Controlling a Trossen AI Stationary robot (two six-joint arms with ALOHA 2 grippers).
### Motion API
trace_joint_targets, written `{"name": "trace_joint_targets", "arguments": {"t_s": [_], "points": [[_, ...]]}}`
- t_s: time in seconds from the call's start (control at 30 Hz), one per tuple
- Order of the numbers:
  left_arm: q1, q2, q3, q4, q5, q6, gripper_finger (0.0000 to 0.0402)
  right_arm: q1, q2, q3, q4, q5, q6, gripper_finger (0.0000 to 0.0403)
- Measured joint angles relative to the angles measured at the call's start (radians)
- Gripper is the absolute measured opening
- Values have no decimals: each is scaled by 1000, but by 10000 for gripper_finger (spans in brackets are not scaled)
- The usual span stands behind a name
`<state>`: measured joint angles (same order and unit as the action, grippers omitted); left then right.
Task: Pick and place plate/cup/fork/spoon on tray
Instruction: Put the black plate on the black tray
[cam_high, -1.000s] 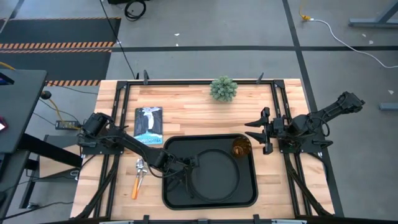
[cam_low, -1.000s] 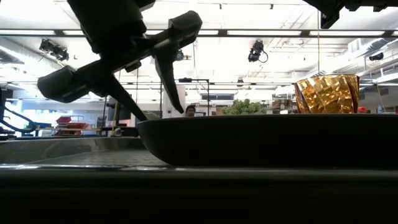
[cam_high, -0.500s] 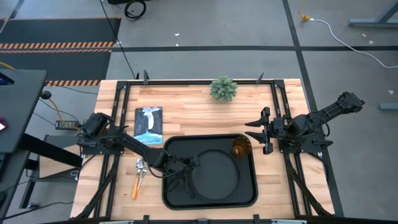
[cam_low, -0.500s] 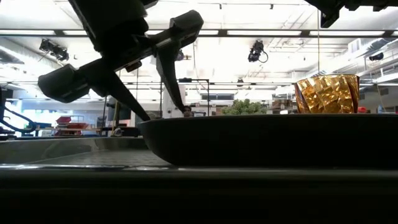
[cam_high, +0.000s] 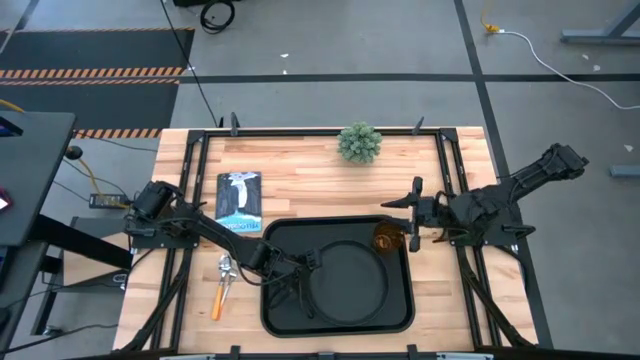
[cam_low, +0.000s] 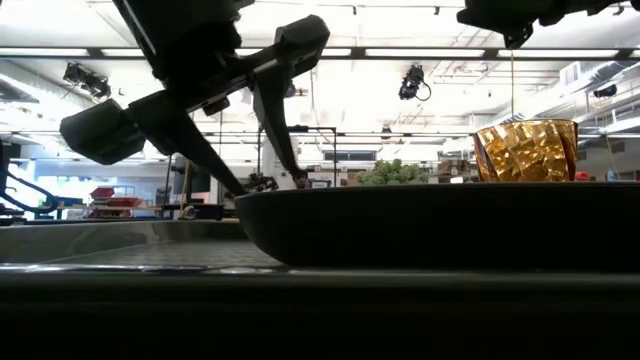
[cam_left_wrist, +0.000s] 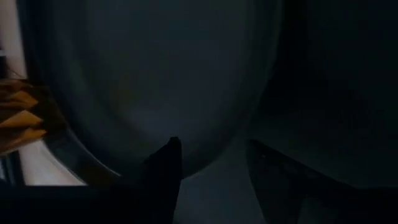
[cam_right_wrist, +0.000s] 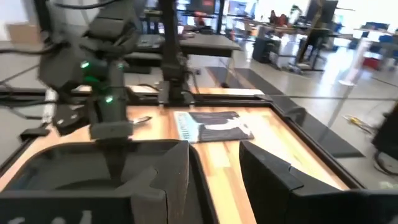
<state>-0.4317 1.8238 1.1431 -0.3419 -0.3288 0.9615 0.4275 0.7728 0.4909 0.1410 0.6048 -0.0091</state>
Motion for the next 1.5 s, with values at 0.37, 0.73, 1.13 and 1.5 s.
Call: {"name": "trace_joint_targets", "arguments": {"t_s": [0.37,0.73,1.13,1.5], "points": [[10,-110,0,-50,-62,-89,159,-15,6,4,4,4,10,149],[10,-104,-35,-45,-59,-166,142,-19,6,4,30,5,6,149],[10,-102,-123,115,-105,-165,160,-18,6,4,53,4,17,149],[9,-24,-123,171,-166,-107,156,-18,6,4,68,4,18,149]]}}
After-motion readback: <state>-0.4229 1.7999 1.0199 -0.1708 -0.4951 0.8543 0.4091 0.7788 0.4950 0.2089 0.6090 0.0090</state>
